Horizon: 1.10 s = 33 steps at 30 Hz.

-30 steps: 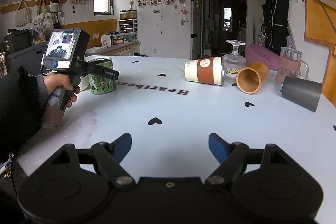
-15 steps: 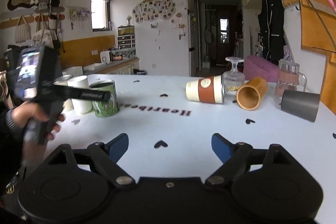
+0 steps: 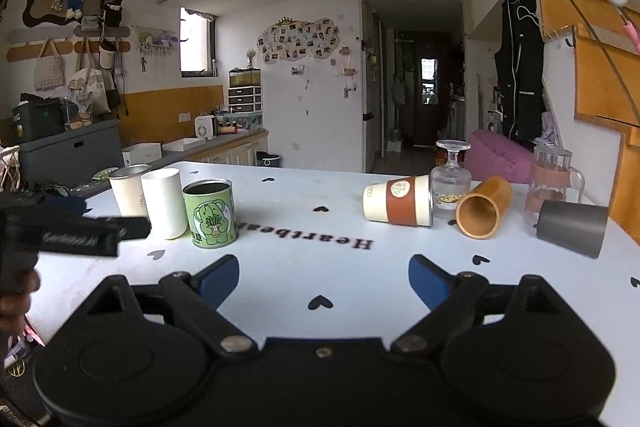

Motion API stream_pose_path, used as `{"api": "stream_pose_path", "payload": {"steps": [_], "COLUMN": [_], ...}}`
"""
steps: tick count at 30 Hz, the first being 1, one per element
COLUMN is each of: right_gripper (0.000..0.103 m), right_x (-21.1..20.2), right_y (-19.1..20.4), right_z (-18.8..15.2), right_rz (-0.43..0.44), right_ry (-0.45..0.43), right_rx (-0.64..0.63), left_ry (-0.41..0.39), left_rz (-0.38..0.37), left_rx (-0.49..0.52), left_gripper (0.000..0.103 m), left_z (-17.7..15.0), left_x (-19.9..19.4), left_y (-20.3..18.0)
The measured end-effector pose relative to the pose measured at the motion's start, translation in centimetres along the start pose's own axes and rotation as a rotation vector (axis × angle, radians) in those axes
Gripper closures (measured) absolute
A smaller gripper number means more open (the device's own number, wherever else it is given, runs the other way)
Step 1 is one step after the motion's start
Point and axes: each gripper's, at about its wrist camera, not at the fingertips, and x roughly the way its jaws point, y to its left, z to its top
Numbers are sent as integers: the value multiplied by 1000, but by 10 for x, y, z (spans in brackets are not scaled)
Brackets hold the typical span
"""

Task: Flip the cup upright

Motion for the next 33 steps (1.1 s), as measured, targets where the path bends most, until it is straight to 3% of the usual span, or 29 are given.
{"api": "stream_pose_path", "payload": {"steps": [4, 8, 33], "right_gripper": [9, 0, 0], "right_x": [2, 2, 4], "right_y": [2, 5, 12], "right_z": [-1, 0, -6], "right_rz": [1, -5, -24], "right_ry": [10, 13, 15], "right_rx": [-6, -17, -27], "left_ry": [-5, -15, -28], "left_rz": [10, 9, 8], "left_rx": [-18, -29, -41], "left_gripper": [0, 0, 0], "left_z": [-8, -14, -26], "left_x": [-12, -24, -38], "left_y": [3, 3, 7]}}
